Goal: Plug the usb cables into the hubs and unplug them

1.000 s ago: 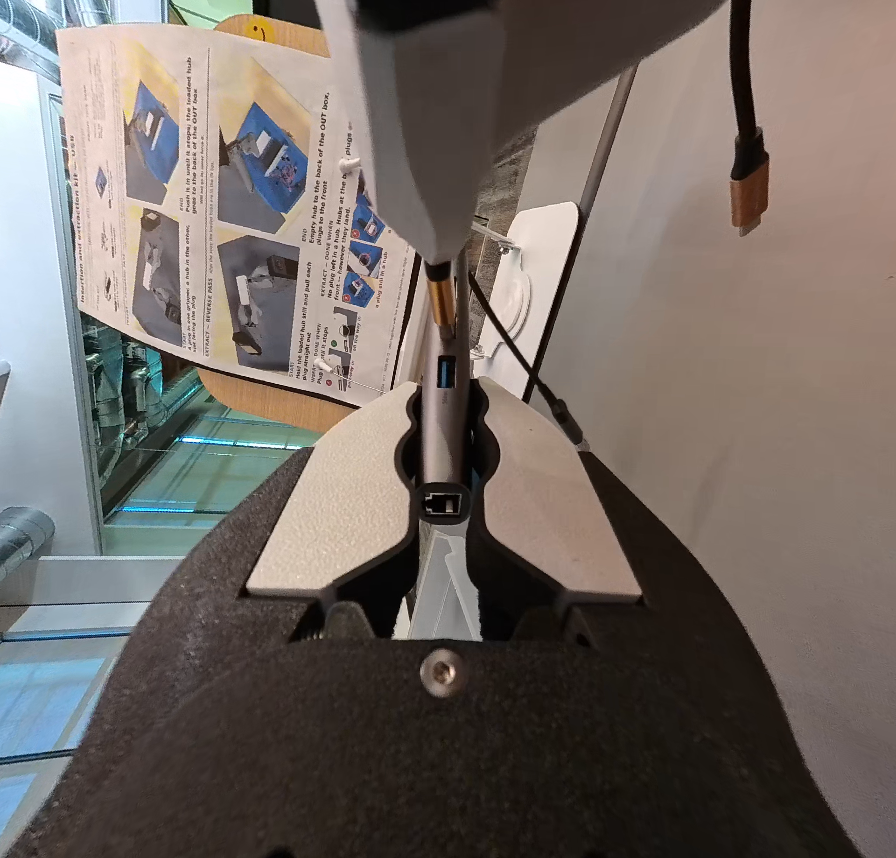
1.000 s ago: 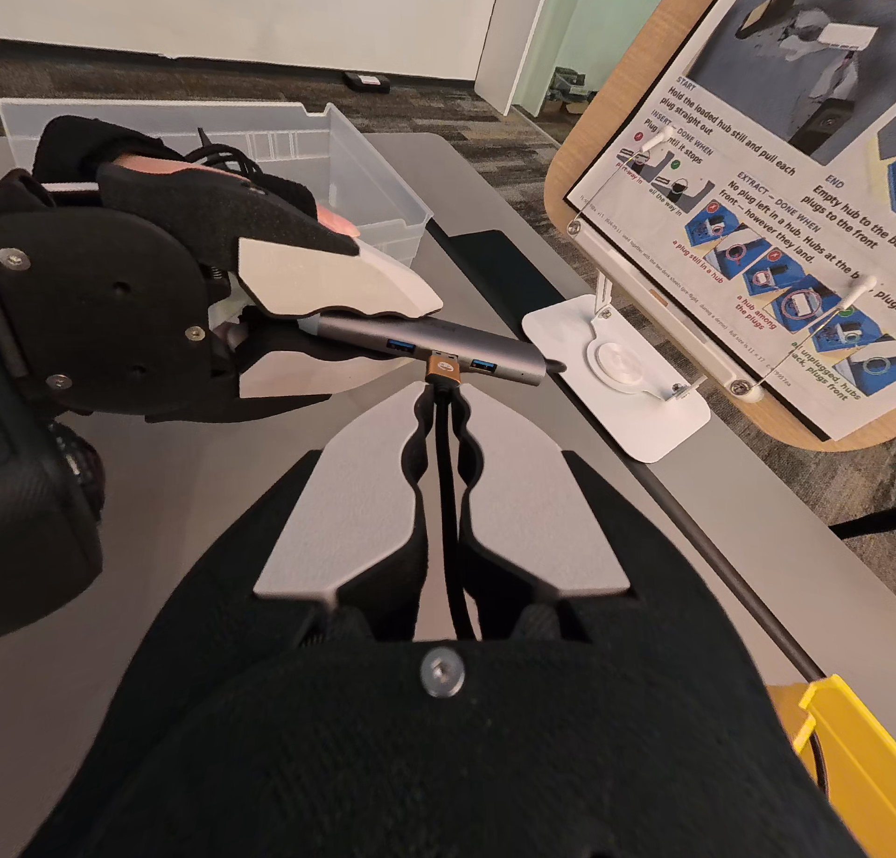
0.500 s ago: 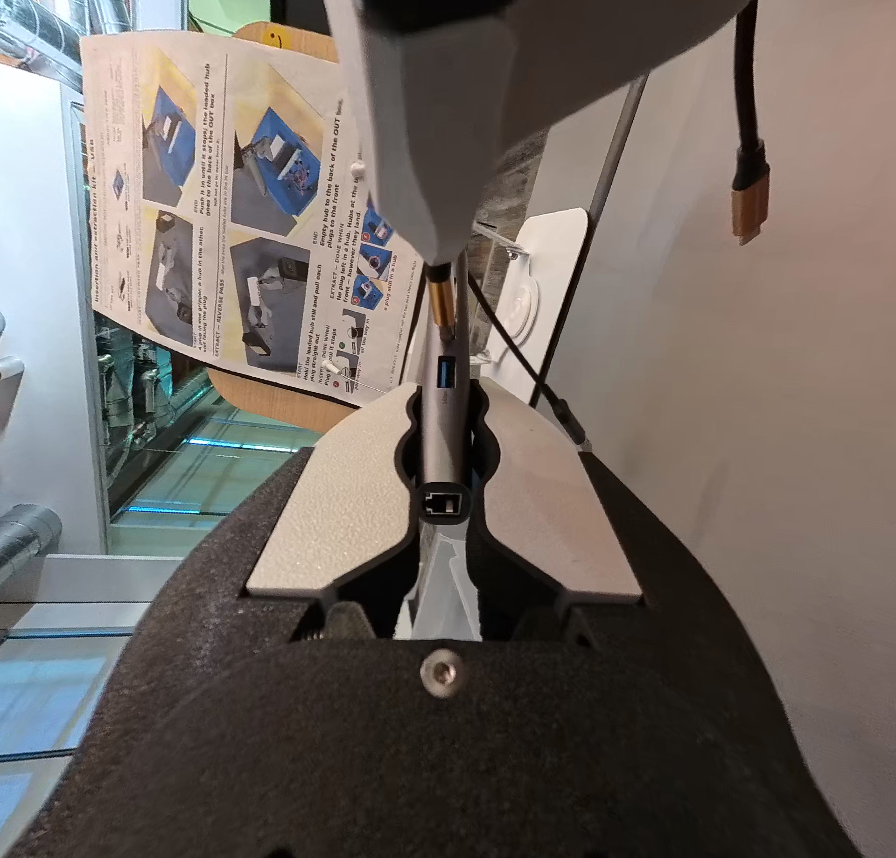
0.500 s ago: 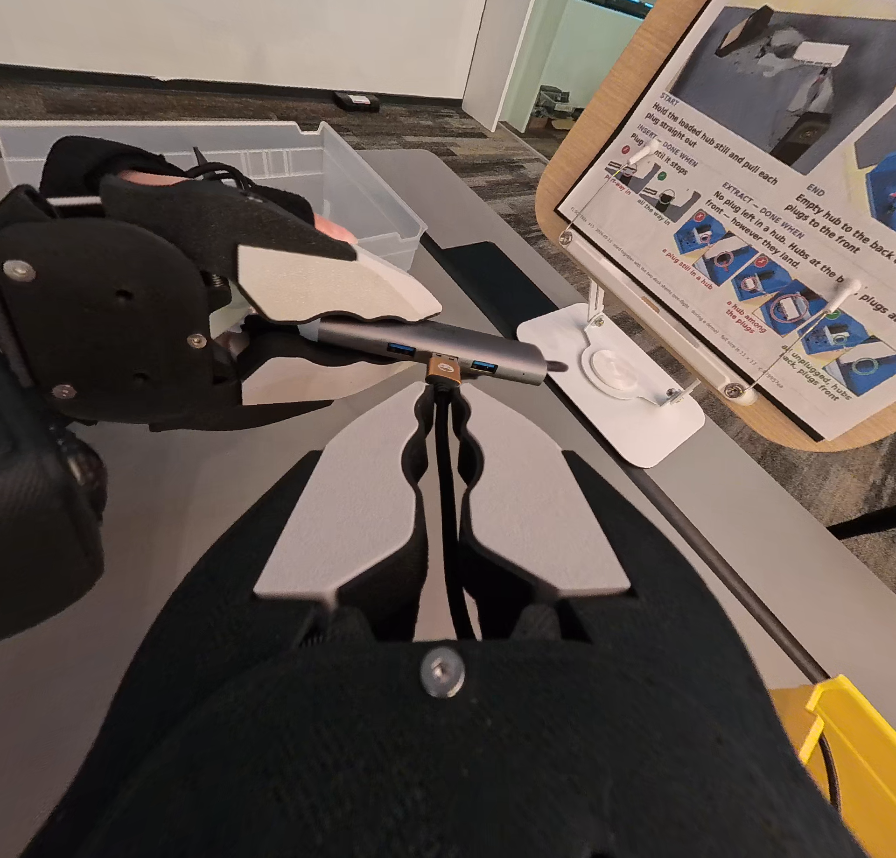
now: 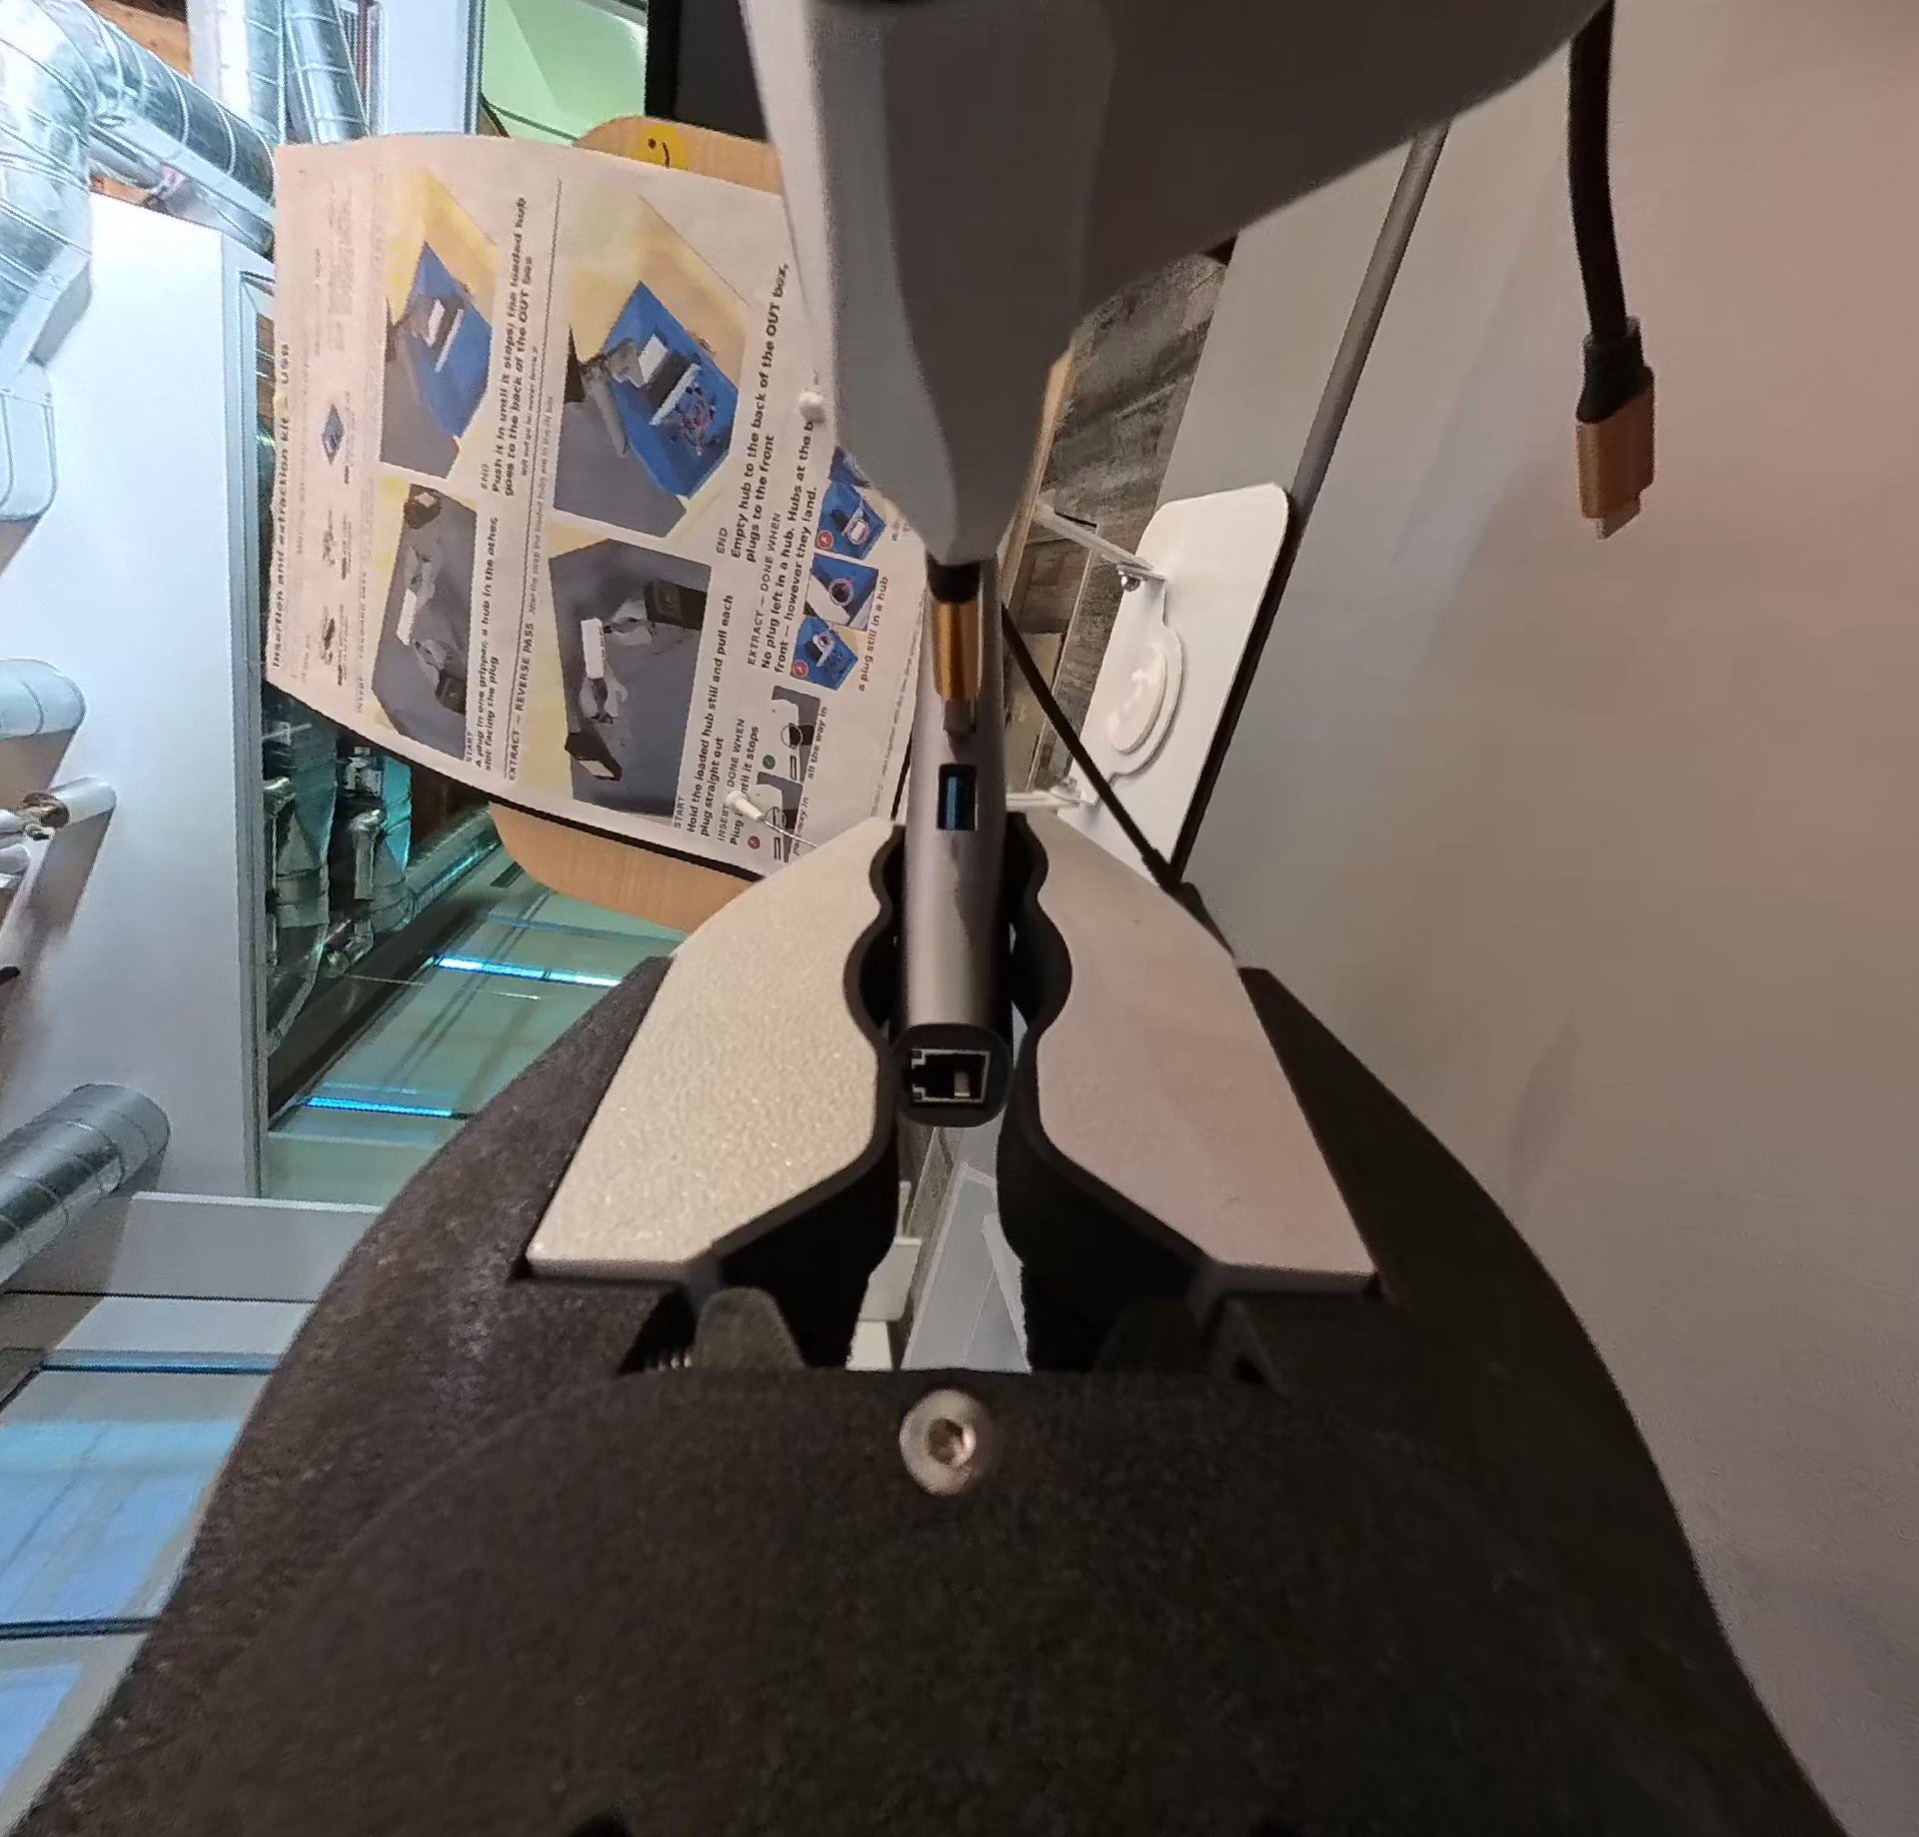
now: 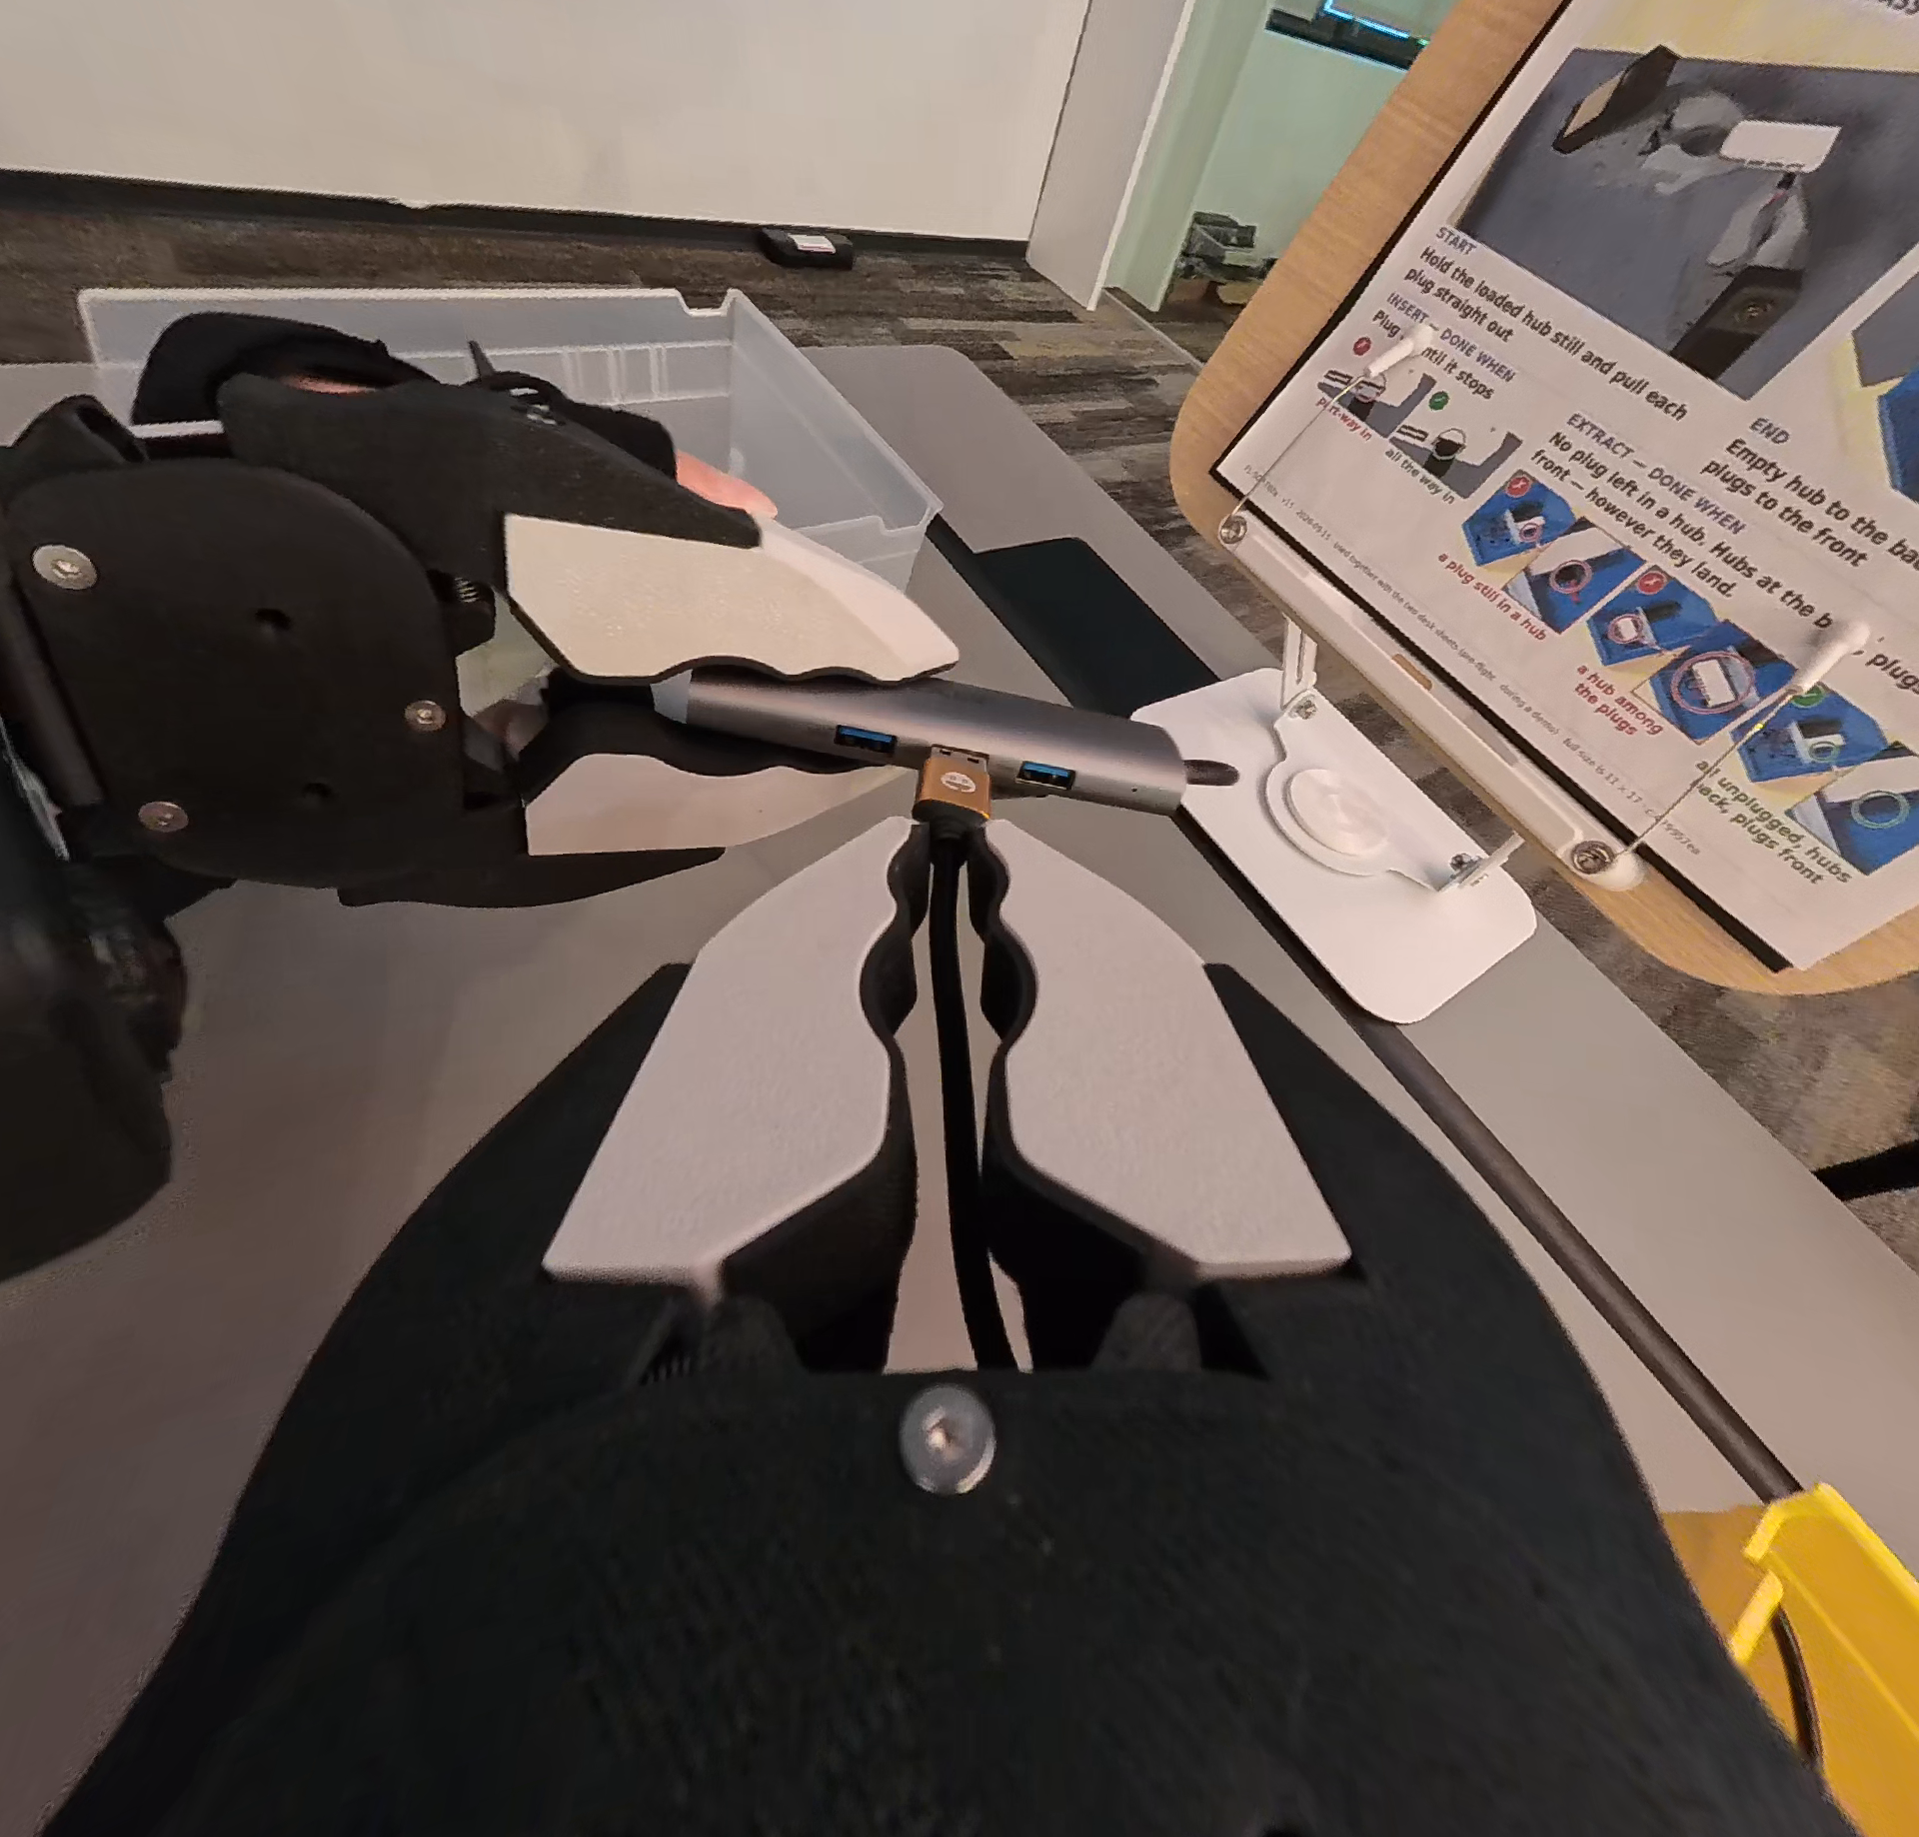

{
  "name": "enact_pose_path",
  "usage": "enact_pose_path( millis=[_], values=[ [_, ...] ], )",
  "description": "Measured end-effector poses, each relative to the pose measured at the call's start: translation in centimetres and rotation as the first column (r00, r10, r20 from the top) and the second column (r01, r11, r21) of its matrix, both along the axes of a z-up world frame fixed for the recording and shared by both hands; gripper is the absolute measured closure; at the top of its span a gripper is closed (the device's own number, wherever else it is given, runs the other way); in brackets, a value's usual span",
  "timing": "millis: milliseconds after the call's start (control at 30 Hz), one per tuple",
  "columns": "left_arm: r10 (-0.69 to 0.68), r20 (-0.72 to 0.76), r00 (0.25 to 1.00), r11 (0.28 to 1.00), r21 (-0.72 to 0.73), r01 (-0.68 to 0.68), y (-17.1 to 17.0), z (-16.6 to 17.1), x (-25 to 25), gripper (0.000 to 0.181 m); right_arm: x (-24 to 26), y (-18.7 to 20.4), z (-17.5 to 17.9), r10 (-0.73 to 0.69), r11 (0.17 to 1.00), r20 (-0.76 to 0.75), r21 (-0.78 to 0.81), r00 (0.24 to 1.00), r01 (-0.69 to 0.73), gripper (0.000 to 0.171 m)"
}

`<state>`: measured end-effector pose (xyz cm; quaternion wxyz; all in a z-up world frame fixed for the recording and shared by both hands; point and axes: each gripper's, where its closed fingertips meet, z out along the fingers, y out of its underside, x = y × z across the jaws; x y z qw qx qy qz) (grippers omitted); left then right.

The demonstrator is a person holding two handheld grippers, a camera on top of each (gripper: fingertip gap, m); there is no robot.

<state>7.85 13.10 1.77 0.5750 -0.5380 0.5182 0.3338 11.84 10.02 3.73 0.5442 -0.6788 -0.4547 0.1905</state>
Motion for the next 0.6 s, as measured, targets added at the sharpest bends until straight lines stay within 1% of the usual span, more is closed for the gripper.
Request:
enact_pose_path(
  millis=[133,333,467,600],
  values=[
    [-0.029,0.016,0.999,1.0,0.012,0.029,-0.39,0.25,0.54,0.165,0.47,-0.26,0.31,0.053,0.998,-0.023,-0.019,0.998,-0.053,0.163],
    [-0.05,0.04,0.998,0.999,0.001,0.05,-0.57,0.36,0.72,0.165,0.81,-0.43,-0.24,0.12,0.993,0.003,-0.019,0.993,-0.12,0.163],
    [-0.049,0.026,0.998,0.999,0.015,0.048,-0.71,0.65,0.72,0.165,0.95,-0.31,0.0,0.123,0.991,-0.039,-0.041,0.992,-0.124,0.163],
    [-0.039,0.023,0.999,0.999,0.014,0.039,-0.59,0.56,0.59,0.165,0.72,-0.16,0.45,0.111,0.994,-0.067,0.003,0.992,-0.111,0.163]
  ],
)
